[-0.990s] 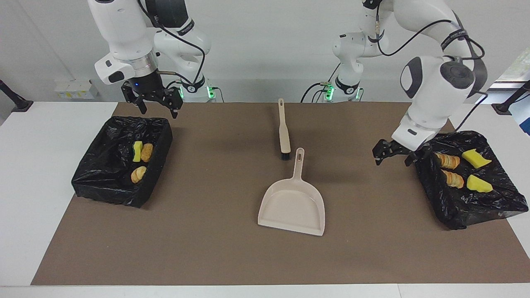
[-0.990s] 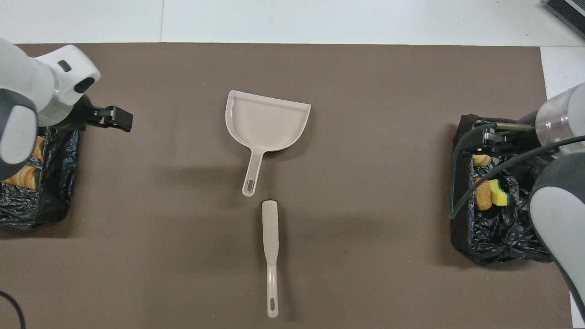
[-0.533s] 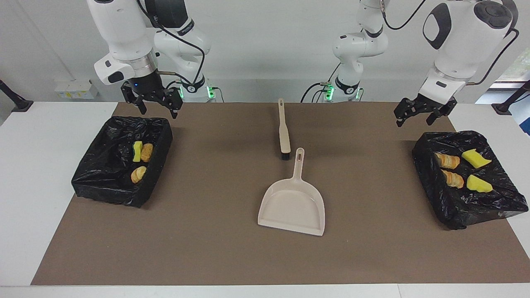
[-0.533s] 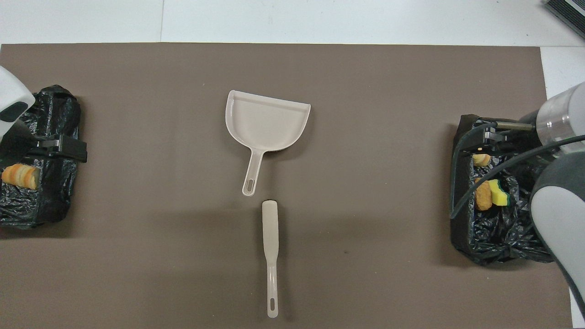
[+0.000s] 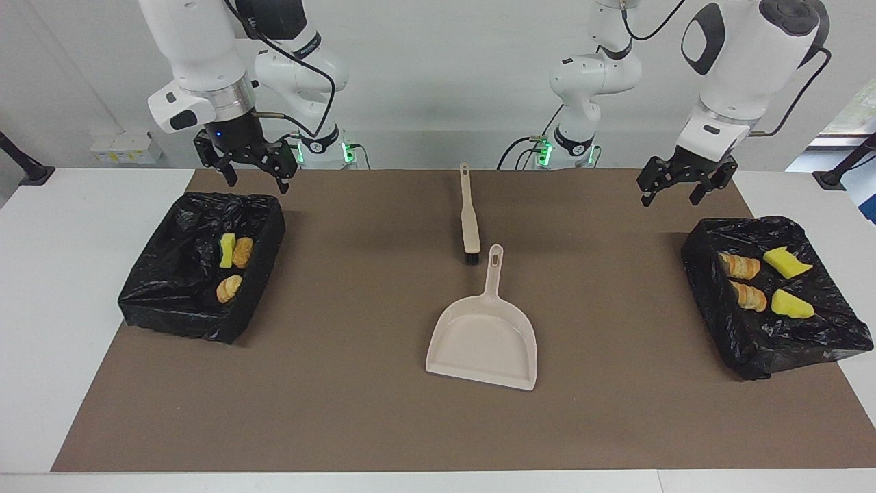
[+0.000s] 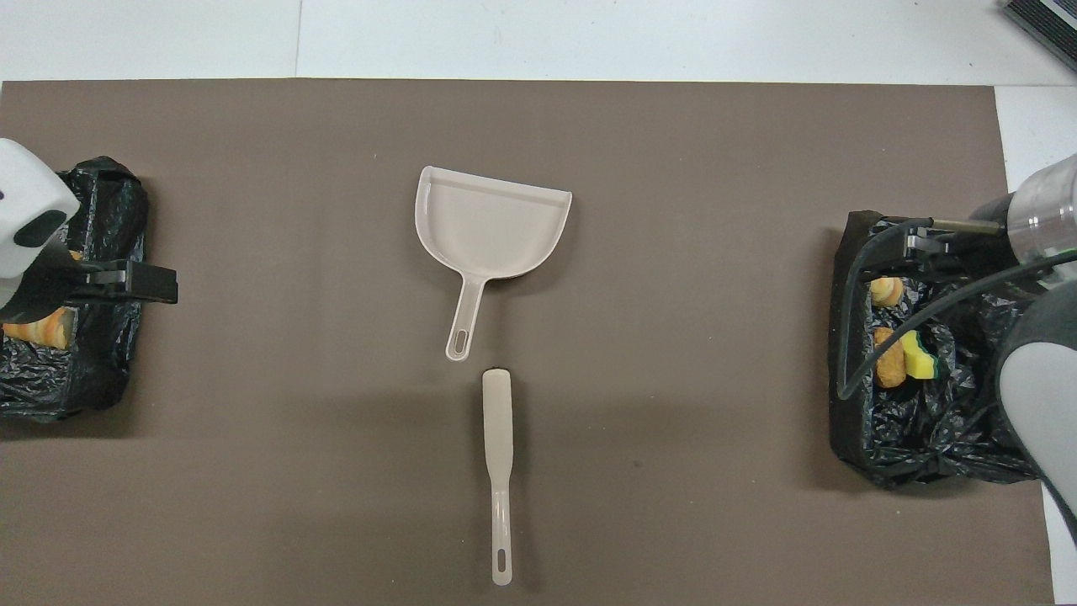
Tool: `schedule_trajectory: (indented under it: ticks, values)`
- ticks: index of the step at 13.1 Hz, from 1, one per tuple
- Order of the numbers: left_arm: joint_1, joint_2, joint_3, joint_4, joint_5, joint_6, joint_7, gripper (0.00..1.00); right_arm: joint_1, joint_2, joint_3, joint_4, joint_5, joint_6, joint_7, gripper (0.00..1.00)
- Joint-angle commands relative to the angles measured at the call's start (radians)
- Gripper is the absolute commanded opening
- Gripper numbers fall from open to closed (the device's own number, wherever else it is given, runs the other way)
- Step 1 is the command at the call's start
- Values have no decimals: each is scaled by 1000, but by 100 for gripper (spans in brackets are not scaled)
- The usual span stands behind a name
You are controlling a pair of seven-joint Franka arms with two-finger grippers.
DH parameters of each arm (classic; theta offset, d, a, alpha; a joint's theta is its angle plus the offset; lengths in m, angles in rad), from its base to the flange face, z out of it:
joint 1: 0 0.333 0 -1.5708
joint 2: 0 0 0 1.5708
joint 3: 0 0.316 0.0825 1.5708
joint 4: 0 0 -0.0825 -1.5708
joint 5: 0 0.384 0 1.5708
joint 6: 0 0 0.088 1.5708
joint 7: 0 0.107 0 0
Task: Sweep and dump trash in bin
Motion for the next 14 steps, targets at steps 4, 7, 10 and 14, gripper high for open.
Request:
schedule_trajectory:
  ticks: [4, 7, 10, 14]
  values:
    - [18, -16, 19, 43, -12, -23, 1, 100, 113, 9, -98, 22, 4, -56, 3, 100]
    - [16, -18, 19, 43, -12, -24, 1, 100, 175, 2, -179, 19, 18, -61, 3, 100]
    - [18, -18, 19, 43, -12, -24, 1, 100, 175, -3, -179, 13, 18, -62, 0, 100]
    - [16, -18, 19, 43, -12, -24, 1, 100, 178, -3, -179, 13, 20, -59, 0, 100]
